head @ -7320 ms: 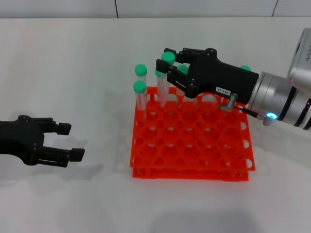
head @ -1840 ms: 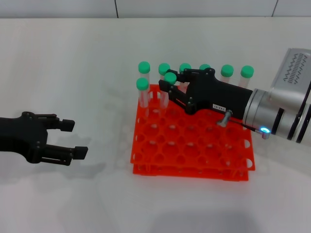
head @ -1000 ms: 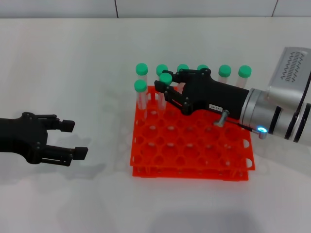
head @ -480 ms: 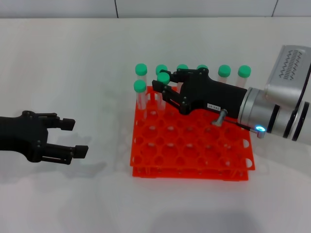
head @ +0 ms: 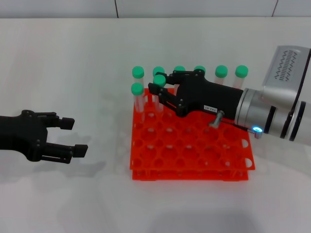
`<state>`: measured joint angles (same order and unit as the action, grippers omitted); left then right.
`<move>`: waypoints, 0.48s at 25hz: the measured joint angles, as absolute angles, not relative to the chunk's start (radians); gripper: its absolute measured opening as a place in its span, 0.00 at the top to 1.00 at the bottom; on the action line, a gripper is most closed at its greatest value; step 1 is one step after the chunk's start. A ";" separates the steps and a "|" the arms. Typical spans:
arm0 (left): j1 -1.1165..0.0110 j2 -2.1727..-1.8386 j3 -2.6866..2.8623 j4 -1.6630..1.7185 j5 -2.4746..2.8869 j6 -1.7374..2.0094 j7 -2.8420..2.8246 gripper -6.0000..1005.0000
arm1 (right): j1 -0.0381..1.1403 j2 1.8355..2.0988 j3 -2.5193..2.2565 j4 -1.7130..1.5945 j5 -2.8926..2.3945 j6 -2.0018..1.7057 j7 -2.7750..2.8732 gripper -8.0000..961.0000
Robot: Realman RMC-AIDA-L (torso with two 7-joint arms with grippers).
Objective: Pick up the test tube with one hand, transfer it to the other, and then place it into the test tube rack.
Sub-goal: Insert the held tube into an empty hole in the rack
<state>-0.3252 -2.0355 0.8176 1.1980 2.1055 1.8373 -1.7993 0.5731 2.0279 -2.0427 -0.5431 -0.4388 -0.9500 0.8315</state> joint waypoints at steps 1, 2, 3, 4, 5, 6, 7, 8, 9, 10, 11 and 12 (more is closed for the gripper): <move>-0.325 -2.035 0.818 1.198 2.106 1.837 -1.799 0.12 | 0.575 2.028 -2.044 -0.543 -0.439 -0.950 0.831 0.72; -0.325 -2.035 0.818 1.198 2.106 1.837 -1.799 0.12 | 0.575 2.027 -2.044 -0.543 -0.439 -0.950 0.832 0.72; -0.325 -2.035 0.818 1.198 2.106 1.836 -1.799 0.12 | 0.577 2.026 -2.045 -0.543 -0.439 -0.951 0.831 0.72; -0.325 -2.034 0.818 1.198 2.106 1.836 -1.799 0.12 | 0.578 2.026 -2.045 -0.543 -0.439 -0.951 0.831 0.72; -0.325 -2.034 0.818 1.198 2.106 1.836 -1.799 0.12 | 0.579 2.026 -2.046 -0.543 -0.439 -0.952 0.831 0.72; -0.325 -2.034 0.818 1.198 2.106 1.836 -1.799 0.12 | 0.580 2.025 -2.046 -0.543 -0.439 -0.954 0.831 0.72; -0.325 -2.034 0.818 1.198 2.106 1.835 -1.799 0.12 | 0.581 2.025 -2.046 -0.543 -0.439 -0.955 0.831 0.72; -0.325 -2.034 0.818 1.198 2.106 1.834 -1.799 0.12 | 0.582 2.024 -2.047 -0.543 -0.439 -0.956 0.831 0.72; -0.325 -2.034 0.818 1.198 2.106 1.834 -1.799 0.12 | 0.582 2.024 -2.047 -0.543 -0.439 -0.957 0.831 0.72; -0.325 -2.033 0.818 1.198 2.106 1.833 -1.799 0.12 | 0.583 2.024 -2.047 -0.543 -0.439 -0.958 0.831 0.72; -0.325 -2.033 0.818 1.198 2.106 1.832 -1.799 0.12 | 0.583 2.023 -2.047 -0.543 -0.439 -0.958 0.831 0.72; -0.325 -2.033 0.818 1.198 2.106 1.832 -1.799 0.12 | 0.583 2.023 -2.046 -0.543 -0.439 -0.958 0.831 0.72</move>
